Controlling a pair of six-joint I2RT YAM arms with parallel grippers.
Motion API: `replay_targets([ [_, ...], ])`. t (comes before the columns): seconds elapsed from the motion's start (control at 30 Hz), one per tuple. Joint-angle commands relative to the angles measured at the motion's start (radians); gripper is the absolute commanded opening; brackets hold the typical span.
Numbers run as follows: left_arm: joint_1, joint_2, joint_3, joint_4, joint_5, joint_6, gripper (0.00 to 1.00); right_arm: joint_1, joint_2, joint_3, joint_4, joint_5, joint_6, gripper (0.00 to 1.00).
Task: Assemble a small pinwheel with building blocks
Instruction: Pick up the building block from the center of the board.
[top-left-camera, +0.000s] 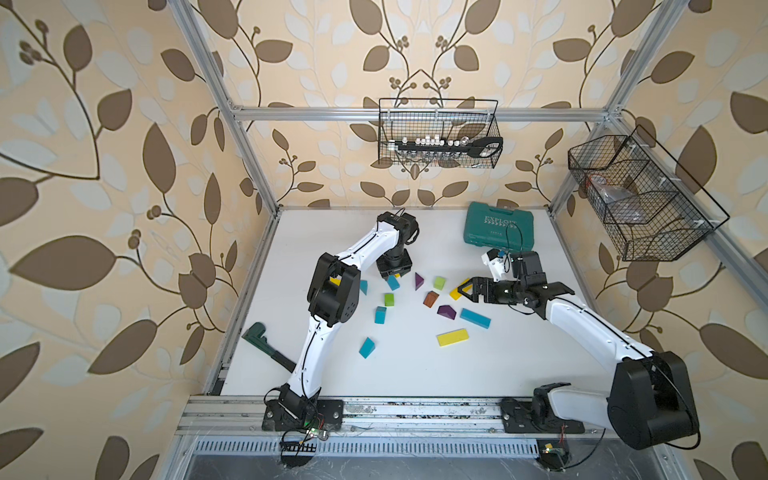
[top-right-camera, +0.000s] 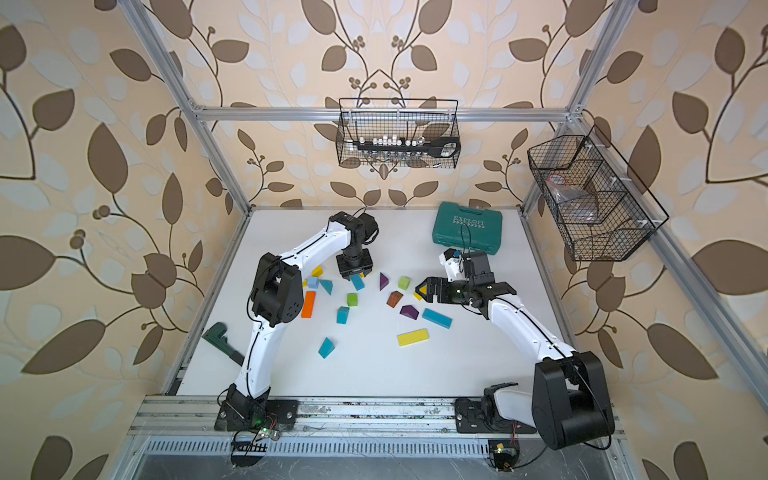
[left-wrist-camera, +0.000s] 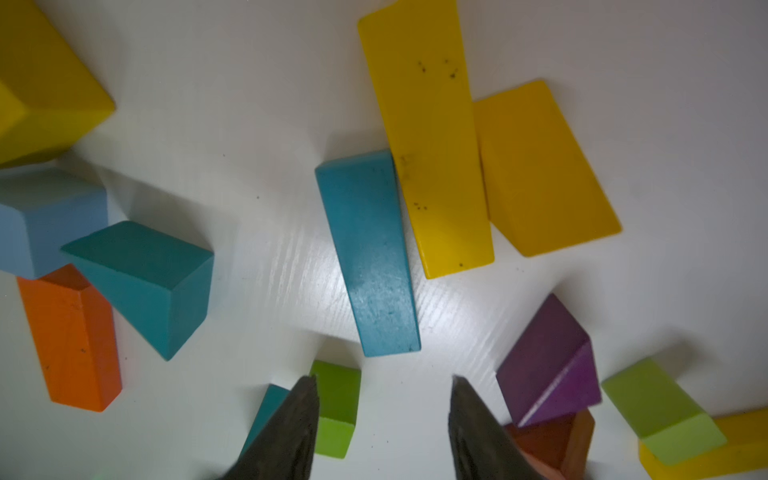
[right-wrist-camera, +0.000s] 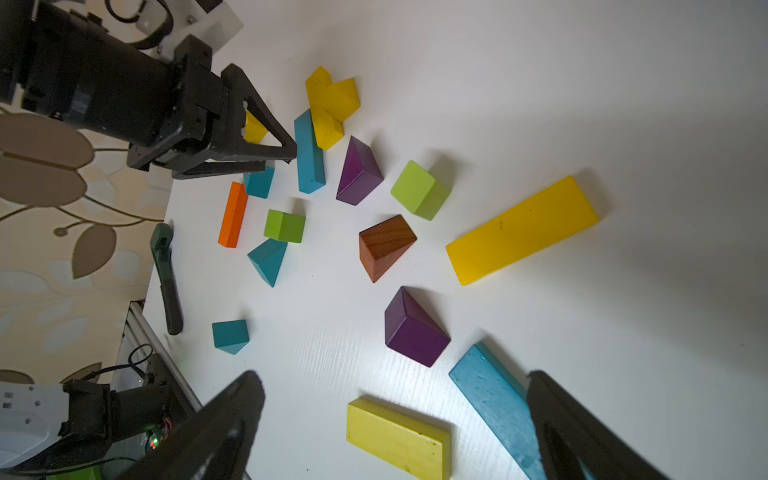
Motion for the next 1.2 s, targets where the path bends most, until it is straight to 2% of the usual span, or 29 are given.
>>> replay_targets([
  [0.0, 0.010, 0.014, 0.074, -0.042, -0.046, -0.066, 0.51, -0.009, -0.046, -0.028, 0.027, 0.059, 0.015, 1.00],
  [0.27, 0.024, 0.088, 0.072, -0.017, -0.039, -0.085, 0.46, -0.012, -0.064, -0.041, 0.039, 0.058, 0.019, 1.00],
  [0.5, 0.039, 0.093, 0.013, 0.053, -0.006, -0.064, 0.43, -0.015, -0.059, -0.043, 0.041, 0.056, 0.021, 1.00],
  [0.67, 0.047, 0.081, -0.023, 0.083, -0.004, -0.049, 0.37, -0.015, -0.054, -0.045, 0.044, 0.058, 0.021, 0.99],
  [0.8, 0.049, 0.043, -0.104, 0.125, 0.001, -0.049, 0.37, -0.016, -0.044, -0.046, 0.048, 0.061, 0.023, 1.00],
  [1.17, 0.049, -0.016, -0.123, 0.121, -0.007, 0.014, 0.41, -0.018, -0.017, -0.042, 0.048, 0.069, 0.022, 1.00],
])
